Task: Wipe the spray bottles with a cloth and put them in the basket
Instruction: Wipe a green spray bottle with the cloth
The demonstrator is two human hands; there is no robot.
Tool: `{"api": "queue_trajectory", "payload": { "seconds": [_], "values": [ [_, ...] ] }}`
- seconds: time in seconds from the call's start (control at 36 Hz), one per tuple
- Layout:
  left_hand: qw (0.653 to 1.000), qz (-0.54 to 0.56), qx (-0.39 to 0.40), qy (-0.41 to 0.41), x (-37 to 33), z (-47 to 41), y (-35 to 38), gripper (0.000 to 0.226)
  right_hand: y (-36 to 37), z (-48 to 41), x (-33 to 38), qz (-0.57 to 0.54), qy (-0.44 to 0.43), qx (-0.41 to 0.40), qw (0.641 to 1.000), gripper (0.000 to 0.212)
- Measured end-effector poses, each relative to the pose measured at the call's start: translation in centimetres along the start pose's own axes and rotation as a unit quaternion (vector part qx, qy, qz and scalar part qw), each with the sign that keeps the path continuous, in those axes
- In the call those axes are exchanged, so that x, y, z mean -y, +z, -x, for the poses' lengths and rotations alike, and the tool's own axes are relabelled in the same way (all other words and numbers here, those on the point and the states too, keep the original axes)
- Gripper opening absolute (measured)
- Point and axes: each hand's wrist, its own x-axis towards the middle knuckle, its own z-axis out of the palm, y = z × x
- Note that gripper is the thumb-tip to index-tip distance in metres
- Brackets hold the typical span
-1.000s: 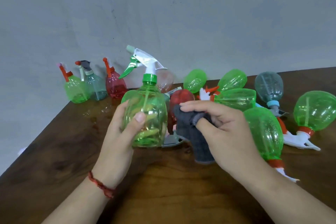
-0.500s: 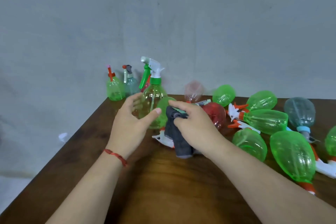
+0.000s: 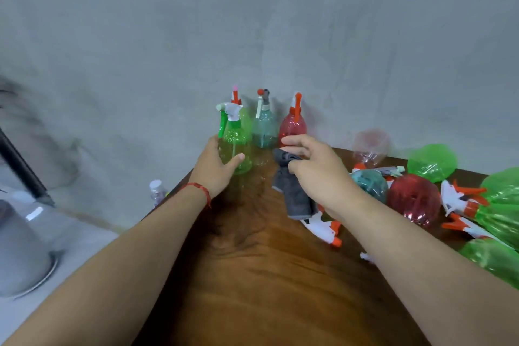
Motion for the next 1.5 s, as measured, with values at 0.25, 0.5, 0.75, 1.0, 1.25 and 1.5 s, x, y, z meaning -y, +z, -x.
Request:
{"api": "queue_trajectory", "payload": {
  "seconds": [0.25,0.5,0.75,1.0,1.25,1.5],
  "values": [
    [0.999,-0.042,-0.014,-0.009,-0.2,-3.4,1.2,0.065,-1.0,-0.3,-2.1,-0.023,0.006,-0.001,1.0,0.047],
    [0.993,-0.061,-0.093,-0.036,-1.6,0.7,1.6,0.063,-4.6,3.0,-1.8,-0.182,0.037,-0.03,0.982,0.02],
    [0.979,-0.089,0.131,0.127,-8.3,6.0,2.2,0.015,-10.2,11.2,-3.5,-0.14,-0.007,-0.064,0.988,0.016],
    [0.844,-0.347,0.159,0.377,-11.1,8.4,4.7,0.065,-12.1,16.6,-6.4,-0.203,-0.055,-0.114,0.971,0.019],
    [0.672,-0.559,0.155,0.459,-15.3,4.6,5.5,0.089,-12.2,17.5,-8.0,-0.216,-0.115,-0.08,0.966,0.026],
    [0.571,-0.649,0.244,0.439,-17.0,2.6,8.0,0.096,-12.2,17.5,-8.6,-0.217,-0.115,-0.047,0.968,0.023]
  ]
}}
